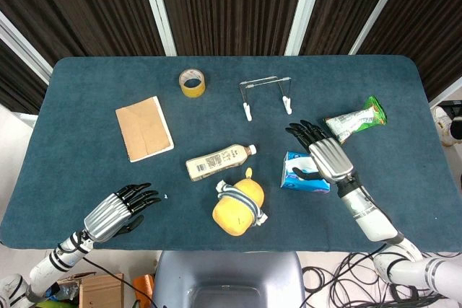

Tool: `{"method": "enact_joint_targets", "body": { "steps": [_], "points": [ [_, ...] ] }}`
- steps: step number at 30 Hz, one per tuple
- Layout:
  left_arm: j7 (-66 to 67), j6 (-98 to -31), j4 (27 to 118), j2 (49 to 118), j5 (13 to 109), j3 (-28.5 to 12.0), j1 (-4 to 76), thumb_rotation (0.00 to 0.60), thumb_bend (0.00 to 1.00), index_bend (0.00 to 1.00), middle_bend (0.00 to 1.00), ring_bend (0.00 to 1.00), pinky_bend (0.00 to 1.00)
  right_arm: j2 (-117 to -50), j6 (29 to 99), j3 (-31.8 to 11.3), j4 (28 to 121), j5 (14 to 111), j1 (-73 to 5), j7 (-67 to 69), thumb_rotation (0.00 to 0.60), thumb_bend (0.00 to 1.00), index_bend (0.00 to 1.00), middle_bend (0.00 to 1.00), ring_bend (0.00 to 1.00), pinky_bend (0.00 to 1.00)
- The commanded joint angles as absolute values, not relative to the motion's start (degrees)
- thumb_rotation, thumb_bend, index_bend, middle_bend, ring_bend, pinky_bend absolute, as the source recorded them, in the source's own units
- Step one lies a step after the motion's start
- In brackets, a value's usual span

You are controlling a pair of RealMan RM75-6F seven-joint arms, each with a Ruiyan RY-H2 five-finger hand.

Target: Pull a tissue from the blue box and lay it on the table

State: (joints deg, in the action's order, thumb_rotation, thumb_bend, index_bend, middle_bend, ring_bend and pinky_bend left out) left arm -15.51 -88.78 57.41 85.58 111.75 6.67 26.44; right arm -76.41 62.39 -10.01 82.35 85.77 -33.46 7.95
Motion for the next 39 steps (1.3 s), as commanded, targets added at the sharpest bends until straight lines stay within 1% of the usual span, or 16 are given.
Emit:
{"method": "enact_joint_targets", "body": {
  "steps": [1,10,17,21,24,29,32,35,39],
  "points": [
    [-14.9,-88.8,57.5,85.4,111.7,7.1,26.4,0.600,0.50,0.25,0.24,0.14,0.30,-76.7,62.7,-9.8,82.0,85.9,-33.5,7.6,0.600,0.18,0.14,0.08,0.01,0.13],
    [-11.9,-88.7,59.4,84.2,111.6,8.1,26.1,0.600,0.50,0.25,0.24,0.14,0.30,-76.7,64.1,-9.1,81.7,86.2,-33.4,7.5,0.600,0.18,0.15,0.09,0.01,0.13],
    [-10.8,-87.1,60.0,83.7,110.2,8.5,25.8,0.600,0.50,0.25,0.24,0.14,0.30,-76.7,63.6,-8.8,81.3,84.7,-33.1,7.9,0.600,0.18,0.24,0.09,0.01,0.13],
    [-7.3,-86.2,61.1,82.8,108.2,8.6,24.2,0.600,0.50,0.26,0.25,0.15,0.30,-76.7,63.7,-8.6,80.6,83.6,-32.6,6.7,0.600,0.18,0.25,0.09,0.01,0.13],
    [-4.3,-85.7,63.9,80.7,106.4,8.7,22.7,0.600,0.50,0.26,0.25,0.16,0.30,-76.3,63.4,-8.3,80.4,82.4,-32.1,4.3,0.600,0.18,0.25,0.09,0.01,0.12],
    [-0.8,-85.7,72.8,75.1,100.2,7.4,19.1,0.600,0.50,0.26,0.24,0.16,0.31,-74.8,62.6,-7.2,81.1,80.5,-30.7,2.7,0.600,0.18,0.24,0.09,0.01,0.11],
    [1.9,-89.0,77.1,72.6,97.3,5.6,16.4,0.600,0.50,0.26,0.24,0.18,0.31,-74.1,61.6,-6.0,80.0,80.3,-30.1,2.4,0.600,0.18,0.23,0.09,0.01,0.11],
    [3.1,-91.7,78.8,71.5,95.8,4.3,14.5,0.600,0.50,0.27,0.24,0.18,0.31,-73.7,61.1,-5.1,79.0,80.2,-29.4,2.7,0.600,0.18,0.23,0.09,0.01,0.11],
    [2.0,-92.1,79.7,70.6,94.1,3.2,13.4,0.600,0.50,0.27,0.24,0.18,0.31,-73.7,61.3,-4.3,77.9,80.7,-28.7,3.5,0.600,0.18,0.24,0.09,0.01,0.11]
  ]
}}
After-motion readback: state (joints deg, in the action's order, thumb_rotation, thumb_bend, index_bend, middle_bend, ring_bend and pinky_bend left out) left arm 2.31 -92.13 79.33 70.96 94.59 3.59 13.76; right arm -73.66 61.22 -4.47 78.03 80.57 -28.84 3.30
